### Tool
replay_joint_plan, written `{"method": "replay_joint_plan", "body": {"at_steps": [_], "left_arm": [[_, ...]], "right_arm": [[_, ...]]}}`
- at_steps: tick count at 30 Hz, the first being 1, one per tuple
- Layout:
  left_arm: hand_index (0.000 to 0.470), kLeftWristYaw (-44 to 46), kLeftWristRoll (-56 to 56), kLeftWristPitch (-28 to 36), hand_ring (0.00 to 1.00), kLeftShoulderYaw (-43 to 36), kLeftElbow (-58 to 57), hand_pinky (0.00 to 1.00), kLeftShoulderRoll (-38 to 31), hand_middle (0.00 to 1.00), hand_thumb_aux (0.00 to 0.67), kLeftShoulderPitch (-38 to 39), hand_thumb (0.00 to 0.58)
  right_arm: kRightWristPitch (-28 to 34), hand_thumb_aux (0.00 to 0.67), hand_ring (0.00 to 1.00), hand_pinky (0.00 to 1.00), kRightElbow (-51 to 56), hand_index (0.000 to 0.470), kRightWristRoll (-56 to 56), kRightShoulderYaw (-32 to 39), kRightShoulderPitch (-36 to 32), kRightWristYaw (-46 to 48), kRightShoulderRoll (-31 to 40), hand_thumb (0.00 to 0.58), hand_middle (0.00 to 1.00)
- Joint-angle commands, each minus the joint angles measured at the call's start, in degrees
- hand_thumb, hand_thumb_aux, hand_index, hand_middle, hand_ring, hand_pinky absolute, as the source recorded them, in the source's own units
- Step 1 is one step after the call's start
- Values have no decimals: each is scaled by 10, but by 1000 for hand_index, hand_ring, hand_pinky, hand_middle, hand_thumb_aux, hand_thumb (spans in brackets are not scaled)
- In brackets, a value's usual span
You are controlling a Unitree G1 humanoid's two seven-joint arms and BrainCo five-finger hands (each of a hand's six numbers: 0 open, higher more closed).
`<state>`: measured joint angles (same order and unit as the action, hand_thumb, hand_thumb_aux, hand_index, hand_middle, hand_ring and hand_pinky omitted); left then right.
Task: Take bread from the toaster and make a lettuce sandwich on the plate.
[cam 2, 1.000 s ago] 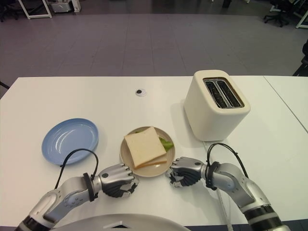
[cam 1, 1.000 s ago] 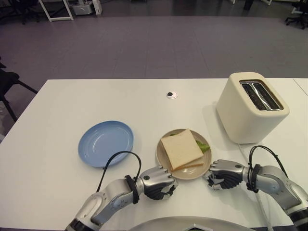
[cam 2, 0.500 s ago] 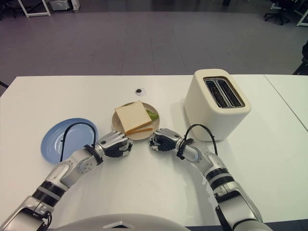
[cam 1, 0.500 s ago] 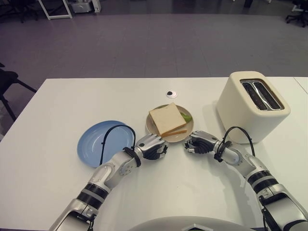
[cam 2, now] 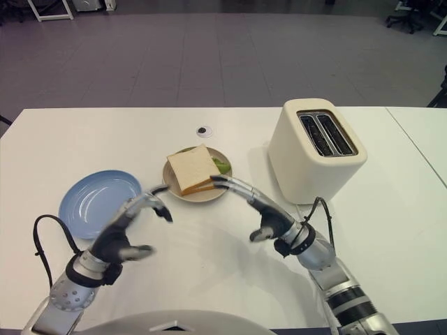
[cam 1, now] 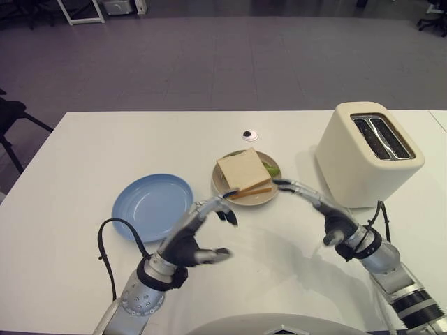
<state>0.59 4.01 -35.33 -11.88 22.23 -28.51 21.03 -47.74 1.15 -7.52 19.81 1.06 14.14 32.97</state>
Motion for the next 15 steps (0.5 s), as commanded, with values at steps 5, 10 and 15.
{"method": "replay_joint_plan", "body": {"at_steps": [5, 10, 15], "left_arm": [[0, 59, -79, 8, 0, 28, -57, 0, 37, 0, 0, -15, 0], [0, 80, -84, 8, 0, 41, -64, 0, 53, 0, 0, -13, 0], [0, 99, -89, 10, 0, 52, -63, 0, 68, 0, 0, -11, 0]], "right_arm": [[59, 0, 0, 0, -6, 0, -103, -54, 8, 67, -43, 0, 0], [84, 0, 0, 0, -10, 0, -139, -81, 7, 101, -64, 0, 0], [122, 0, 0, 0, -19, 0, -175, -110, 4, 132, -84, 0, 0]]}}
